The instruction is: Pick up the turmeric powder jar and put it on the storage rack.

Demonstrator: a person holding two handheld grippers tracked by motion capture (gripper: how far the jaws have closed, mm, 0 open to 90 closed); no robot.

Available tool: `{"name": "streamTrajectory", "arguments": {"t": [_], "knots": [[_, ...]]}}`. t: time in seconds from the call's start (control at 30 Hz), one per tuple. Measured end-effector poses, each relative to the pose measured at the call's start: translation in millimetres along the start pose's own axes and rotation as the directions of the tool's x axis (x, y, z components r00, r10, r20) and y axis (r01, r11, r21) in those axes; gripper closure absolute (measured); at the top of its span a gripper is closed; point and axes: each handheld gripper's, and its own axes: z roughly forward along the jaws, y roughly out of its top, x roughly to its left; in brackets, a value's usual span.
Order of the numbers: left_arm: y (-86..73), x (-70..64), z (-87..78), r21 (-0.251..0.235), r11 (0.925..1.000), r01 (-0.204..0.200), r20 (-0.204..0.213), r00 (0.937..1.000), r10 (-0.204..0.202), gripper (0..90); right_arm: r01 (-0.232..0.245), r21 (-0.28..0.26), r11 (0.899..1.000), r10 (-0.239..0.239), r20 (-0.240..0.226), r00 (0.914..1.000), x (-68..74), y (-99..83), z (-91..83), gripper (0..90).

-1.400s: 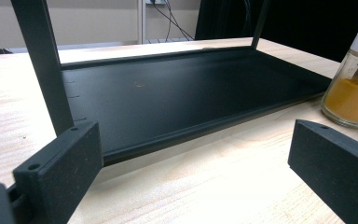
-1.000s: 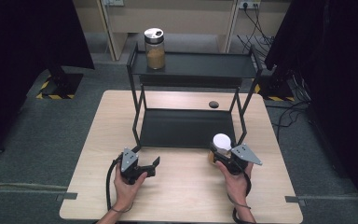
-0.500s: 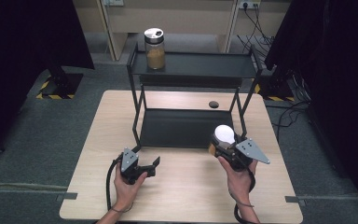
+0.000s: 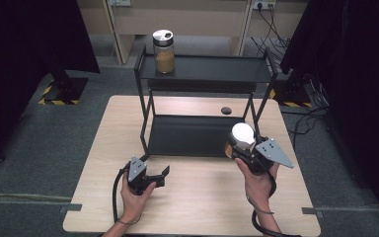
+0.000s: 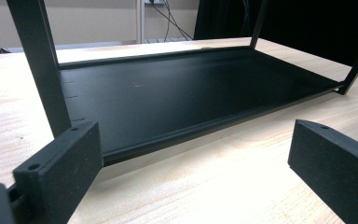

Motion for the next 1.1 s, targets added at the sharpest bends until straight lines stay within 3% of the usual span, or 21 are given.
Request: {"name": "streamTrajectory", "arguments": {"t": [0.47, 1.1], "knots": [[-0.2, -0.9, 0.2, -0.001, 1.0000, 0.000, -0.001, 1.0000, 0.000, 2.4, 0.026, -0.063, 0.998, -0.025, 0.016, 0.9996, -7.6, 35.7, 0.1, 30.8], [-0.1, -0.9, 0.3, -0.001, 1.0000, -0.002, 0.000, 1.0000, 0.002, 2.4, 0.046, -0.085, 0.995, -0.045, 0.020, 0.9988, -9.2, 54.5, 4.4, 30.9]]}}
